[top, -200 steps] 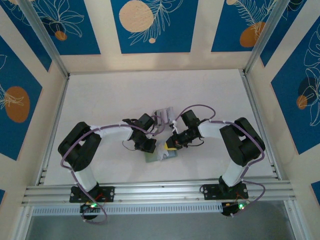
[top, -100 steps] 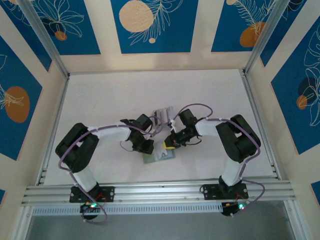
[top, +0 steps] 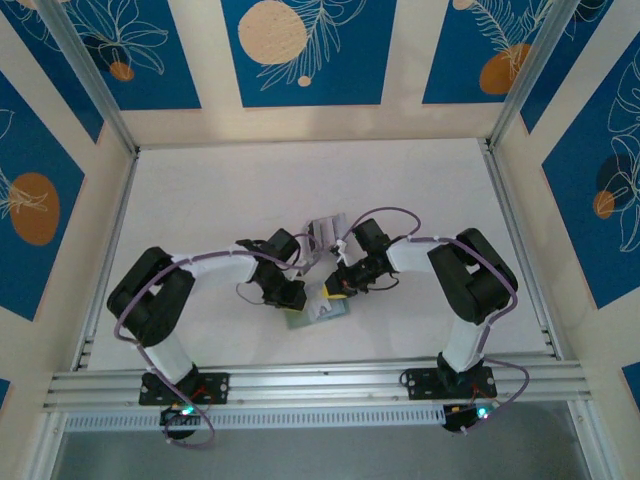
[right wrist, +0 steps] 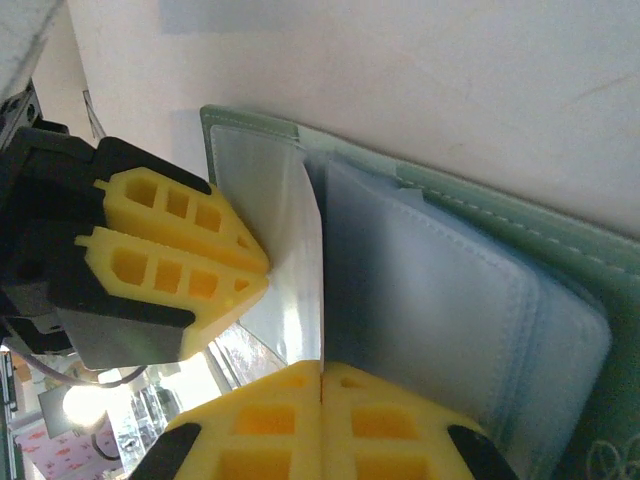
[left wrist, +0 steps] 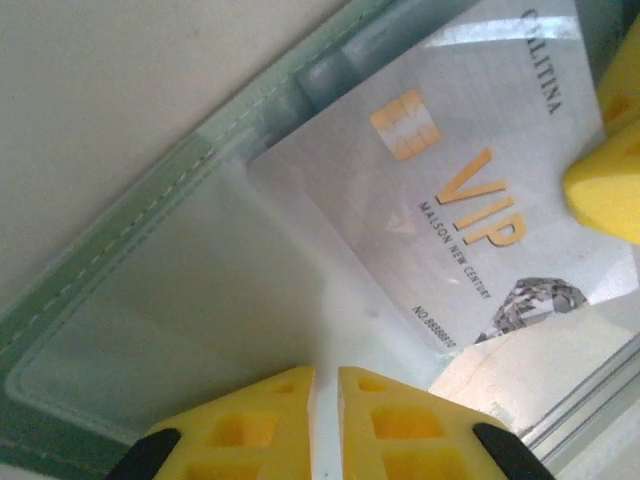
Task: Put the credit cards into the card holder
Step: Insert the credit card into the card slot.
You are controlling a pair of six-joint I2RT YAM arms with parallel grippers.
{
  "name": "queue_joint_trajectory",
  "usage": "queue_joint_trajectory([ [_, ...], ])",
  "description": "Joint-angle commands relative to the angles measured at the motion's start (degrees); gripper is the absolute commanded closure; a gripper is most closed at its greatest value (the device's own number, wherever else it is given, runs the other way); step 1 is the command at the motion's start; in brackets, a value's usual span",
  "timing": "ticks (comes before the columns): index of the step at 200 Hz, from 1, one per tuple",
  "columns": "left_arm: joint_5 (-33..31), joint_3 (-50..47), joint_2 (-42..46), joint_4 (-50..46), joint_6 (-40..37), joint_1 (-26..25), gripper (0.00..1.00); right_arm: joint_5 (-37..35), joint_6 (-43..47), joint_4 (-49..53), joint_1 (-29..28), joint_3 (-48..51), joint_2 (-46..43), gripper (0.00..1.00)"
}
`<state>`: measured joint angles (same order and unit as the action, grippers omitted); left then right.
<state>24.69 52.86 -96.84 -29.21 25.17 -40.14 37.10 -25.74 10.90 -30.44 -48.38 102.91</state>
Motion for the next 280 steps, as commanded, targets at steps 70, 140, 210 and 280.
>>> queue_joint_trajectory([
  [70, 3.4, -7.3, 7.9, 1.9, 3.7, 5.5, 0.93, -2.5, -0.5, 1.0, -0.9, -1.8, 2.8, 0.95],
  [140, 2.0, -9.1, 2.4, 4.7, 3.4, 5.4, 0.95, -2.7, -0.6, 2.1, -1.1, -2.6, 3.7, 0.95],
  [210, 0.6, -10.5, 2.0, 5.1, 3.5, 4.8, 0.95, -0.9, -3.4, 0.5, -1.3, -3.2, 5.4, 0.96],
  [280, 0.4, -10.7, 2.2, 5.1, 3.5, 4.7, 0.95, 1.6, -7.4, -2.8, -2.0, -1.9, 5.1, 0.96],
])
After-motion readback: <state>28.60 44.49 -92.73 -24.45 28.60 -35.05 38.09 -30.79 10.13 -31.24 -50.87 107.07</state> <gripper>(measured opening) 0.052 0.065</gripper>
